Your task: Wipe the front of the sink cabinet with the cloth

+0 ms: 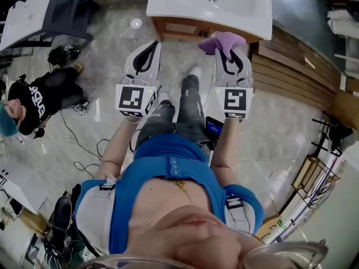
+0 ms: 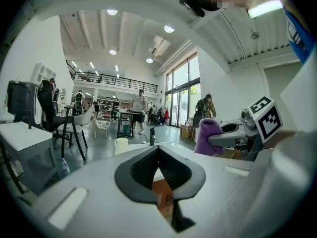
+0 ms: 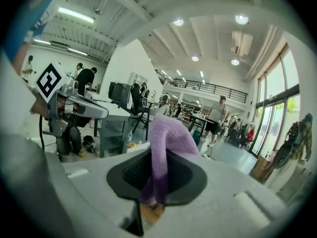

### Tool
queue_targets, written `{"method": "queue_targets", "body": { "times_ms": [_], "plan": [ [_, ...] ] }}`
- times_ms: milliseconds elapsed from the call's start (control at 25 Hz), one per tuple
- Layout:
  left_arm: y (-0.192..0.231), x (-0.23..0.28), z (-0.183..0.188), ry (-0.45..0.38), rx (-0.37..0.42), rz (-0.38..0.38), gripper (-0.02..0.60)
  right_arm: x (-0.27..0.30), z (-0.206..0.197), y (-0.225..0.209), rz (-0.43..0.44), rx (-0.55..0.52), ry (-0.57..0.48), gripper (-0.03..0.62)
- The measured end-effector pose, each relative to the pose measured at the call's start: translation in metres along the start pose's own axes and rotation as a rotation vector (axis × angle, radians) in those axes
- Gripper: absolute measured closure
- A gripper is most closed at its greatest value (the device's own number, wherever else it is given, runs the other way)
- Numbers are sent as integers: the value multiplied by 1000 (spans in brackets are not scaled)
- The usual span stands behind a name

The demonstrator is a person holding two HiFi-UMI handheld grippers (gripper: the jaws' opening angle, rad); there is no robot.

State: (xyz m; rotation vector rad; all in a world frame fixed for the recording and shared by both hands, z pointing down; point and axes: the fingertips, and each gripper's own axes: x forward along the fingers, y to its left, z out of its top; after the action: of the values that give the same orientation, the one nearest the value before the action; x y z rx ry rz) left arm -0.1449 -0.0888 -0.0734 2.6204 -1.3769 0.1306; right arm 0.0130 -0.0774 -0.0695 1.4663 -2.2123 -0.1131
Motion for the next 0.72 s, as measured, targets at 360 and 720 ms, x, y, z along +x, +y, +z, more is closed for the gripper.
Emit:
{"method": "queue_targets", "body": {
  "times_ms": [360, 720],
  "plan": [
    [24, 84, -89, 36, -9, 3, 581, 90, -78, -5, 94, 27, -7, 533],
    [39, 159, -240, 5, 19, 3, 581, 144, -203, 28, 196, 115, -147, 533]
  ]
}}
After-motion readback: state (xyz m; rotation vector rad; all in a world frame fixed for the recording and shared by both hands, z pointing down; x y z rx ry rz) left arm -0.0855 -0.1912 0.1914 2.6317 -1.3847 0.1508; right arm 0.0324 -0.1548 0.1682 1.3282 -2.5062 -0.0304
